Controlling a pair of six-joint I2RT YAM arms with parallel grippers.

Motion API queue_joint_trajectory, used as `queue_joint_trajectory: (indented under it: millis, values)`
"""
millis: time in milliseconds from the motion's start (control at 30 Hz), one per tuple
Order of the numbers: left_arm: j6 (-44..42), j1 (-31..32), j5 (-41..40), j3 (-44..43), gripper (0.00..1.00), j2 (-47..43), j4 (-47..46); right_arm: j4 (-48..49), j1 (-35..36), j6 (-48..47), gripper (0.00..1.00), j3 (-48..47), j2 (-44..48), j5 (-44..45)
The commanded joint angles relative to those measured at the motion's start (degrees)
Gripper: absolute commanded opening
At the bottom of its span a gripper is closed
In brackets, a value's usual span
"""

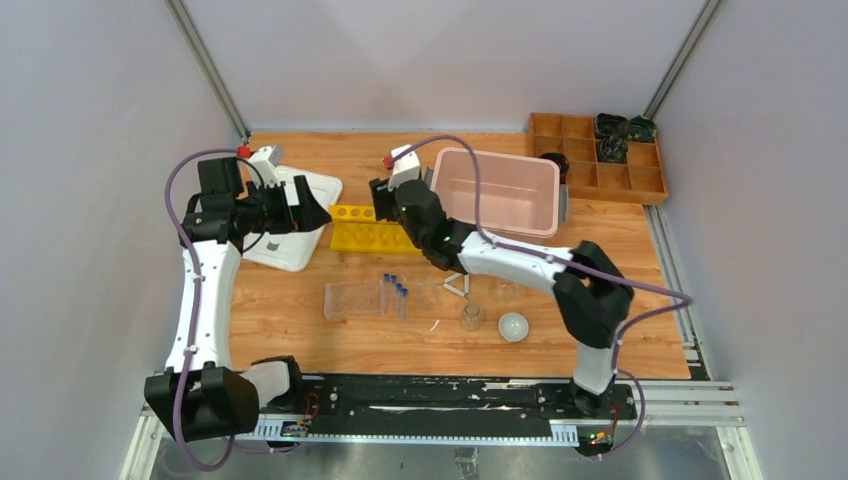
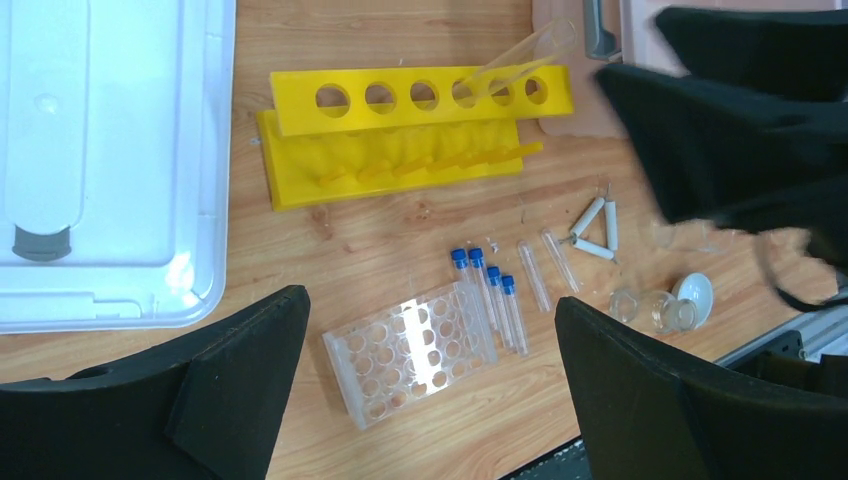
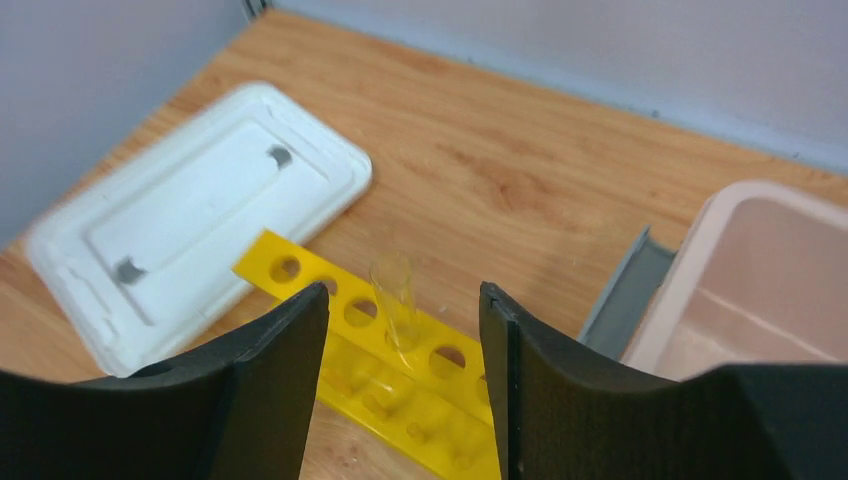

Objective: Organize the chemistry lab equipment

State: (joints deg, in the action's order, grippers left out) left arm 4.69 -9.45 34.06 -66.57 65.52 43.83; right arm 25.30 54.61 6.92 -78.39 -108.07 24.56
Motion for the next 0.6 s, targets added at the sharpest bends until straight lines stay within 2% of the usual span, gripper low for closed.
queue_joint_trajectory:
  millis: [0,133,267,400,567]
  values:
    - [-0.47,-0.57,-0.19,-2.32,1.00,-1.74,1.43,-8.37,0.23,6.63,0.58,0.56,11.72,-0.91]
    - [-0.47,-0.57,-0.45,-2.60,1.00,-2.58,2.03,-25.94,0.67,16.47,0.49,0.74,17.46,-0.61]
    - [-0.96,-0.57,-1.03,-2.57,1.00,-3.29,2.55,-40.20,0.62,23.03,0.45,2.80,20.84,-2.42]
    - [-1.17,-0.54,-1.41,-2.43,1.00,-3.67,2.82,-46.87,0.84,26.13,0.39,6.45,21.21,-6.80]
    - [-0.76,-0.57,-1.34,-1.93,1.00,-4.01,2.84,-49.10,1.02,27.60,0.31,8.88,17.49,-12.19]
